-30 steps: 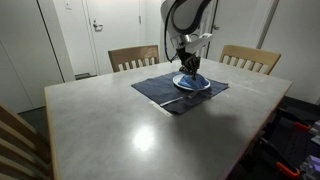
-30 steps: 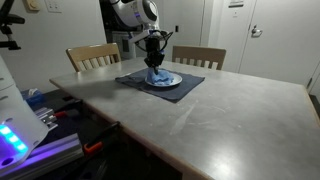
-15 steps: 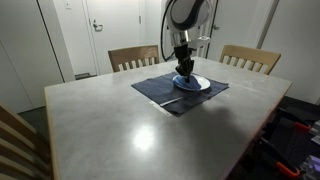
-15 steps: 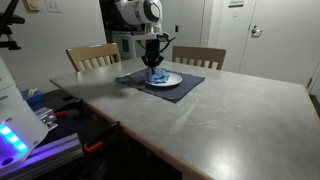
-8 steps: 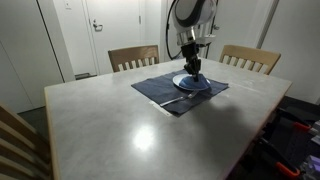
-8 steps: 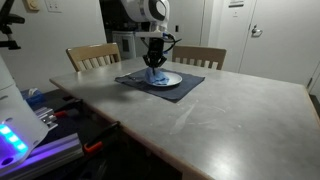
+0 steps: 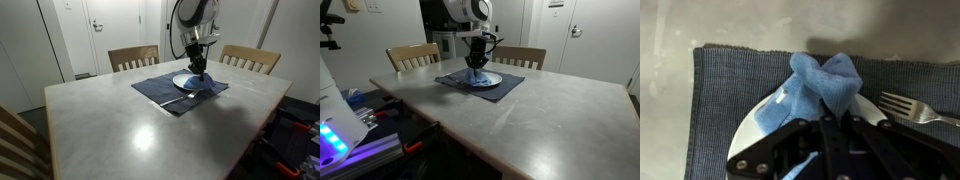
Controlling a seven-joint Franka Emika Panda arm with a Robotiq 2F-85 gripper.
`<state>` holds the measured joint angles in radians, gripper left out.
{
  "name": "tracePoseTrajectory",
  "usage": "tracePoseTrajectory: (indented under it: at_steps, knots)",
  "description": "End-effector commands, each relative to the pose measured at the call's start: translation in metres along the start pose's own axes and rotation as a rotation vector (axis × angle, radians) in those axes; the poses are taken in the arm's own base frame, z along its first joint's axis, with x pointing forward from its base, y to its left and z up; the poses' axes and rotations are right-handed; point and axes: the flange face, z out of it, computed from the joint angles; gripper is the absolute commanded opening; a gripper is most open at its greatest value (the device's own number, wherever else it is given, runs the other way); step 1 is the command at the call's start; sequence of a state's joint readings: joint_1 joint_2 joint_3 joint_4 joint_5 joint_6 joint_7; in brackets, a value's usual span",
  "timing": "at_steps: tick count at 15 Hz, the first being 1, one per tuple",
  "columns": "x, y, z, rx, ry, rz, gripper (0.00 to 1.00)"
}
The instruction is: Put the fork on the blue mat, wipe the plate with the cloth, and then put the fork back on the plate
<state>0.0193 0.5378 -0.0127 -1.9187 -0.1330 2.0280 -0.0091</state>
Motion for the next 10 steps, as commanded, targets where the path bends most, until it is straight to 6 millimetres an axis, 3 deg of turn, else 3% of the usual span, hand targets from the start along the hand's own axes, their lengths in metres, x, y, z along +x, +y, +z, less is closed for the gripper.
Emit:
tracePoseTrajectory:
  at_steps: [1, 10]
  knots:
    - [-0.002, 0.006, 0.016, -0.023, -0.061, 0.091, 0.02]
    - [0.009, 0.027, 0.028, -0.056, -0.069, 0.233, 0.02]
